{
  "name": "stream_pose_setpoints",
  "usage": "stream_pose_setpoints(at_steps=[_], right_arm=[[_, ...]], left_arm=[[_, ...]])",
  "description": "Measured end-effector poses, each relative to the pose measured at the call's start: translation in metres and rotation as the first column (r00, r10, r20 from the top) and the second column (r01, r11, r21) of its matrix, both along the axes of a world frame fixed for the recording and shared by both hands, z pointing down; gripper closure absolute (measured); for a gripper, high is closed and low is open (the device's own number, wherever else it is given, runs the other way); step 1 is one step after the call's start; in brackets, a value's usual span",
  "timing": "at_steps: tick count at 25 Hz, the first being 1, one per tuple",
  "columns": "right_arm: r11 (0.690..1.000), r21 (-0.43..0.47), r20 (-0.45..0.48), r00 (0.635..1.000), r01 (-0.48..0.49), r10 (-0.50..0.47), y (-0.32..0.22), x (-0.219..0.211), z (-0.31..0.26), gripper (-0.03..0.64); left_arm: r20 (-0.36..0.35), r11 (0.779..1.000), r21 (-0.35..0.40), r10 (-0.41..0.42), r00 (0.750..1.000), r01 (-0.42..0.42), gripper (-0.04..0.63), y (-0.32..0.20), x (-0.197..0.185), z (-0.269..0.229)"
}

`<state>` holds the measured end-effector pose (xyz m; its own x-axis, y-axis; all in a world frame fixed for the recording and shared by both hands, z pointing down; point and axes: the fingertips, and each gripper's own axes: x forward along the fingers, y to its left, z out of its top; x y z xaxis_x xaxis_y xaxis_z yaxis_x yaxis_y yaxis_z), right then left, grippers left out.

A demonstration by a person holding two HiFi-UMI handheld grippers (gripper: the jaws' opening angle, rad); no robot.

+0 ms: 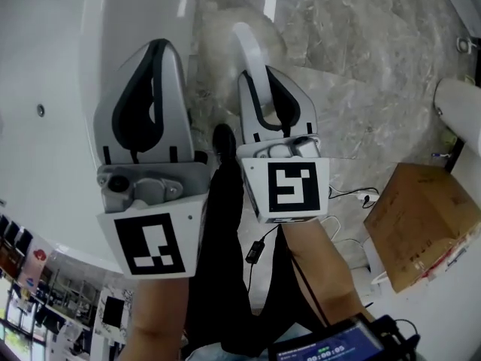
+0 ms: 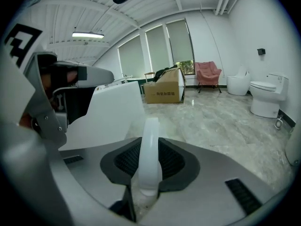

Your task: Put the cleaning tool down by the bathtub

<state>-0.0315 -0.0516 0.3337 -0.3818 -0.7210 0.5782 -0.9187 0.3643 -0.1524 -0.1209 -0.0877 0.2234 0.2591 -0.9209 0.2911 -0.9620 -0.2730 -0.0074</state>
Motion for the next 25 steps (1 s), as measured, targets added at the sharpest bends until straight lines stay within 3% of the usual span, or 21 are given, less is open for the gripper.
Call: stream_pose_setpoints(at_steps=[7, 13, 18, 25], right_arm=[[0.994, -0.08, -0.011, 0.998, -0.068, 0.068, 0.012, 0.008, 0.069, 0.511], [0.996, -0.062, -0.036, 0.998, -0.063, 0.061, 0.02, 0.008, 0.119, 0.511], [0.995, -0.075, -0.041, 0.997, -0.07, 0.067, 0.025, -0.001, 0.148, 0.511], [0.985, -0.146, -0.047, 0.995, -0.092, 0.086, 0.038, -0.013, 0.186, 0.511]], left_arm=[[0.015, 1.0, -0.025, -0.008, 1.0, 0.008, 0.58, 0.005, -0.009, 0.065], [0.009, 0.999, -0.032, -0.015, 1.0, 0.015, 0.58, 0.006, -0.014, 0.108], [-0.003, 0.999, -0.038, -0.014, 1.0, 0.014, 0.58, 0.007, -0.015, 0.129], [0.038, 0.999, -0.032, 0.007, 0.999, -0.006, 0.58, 0.012, -0.016, 0.153]])
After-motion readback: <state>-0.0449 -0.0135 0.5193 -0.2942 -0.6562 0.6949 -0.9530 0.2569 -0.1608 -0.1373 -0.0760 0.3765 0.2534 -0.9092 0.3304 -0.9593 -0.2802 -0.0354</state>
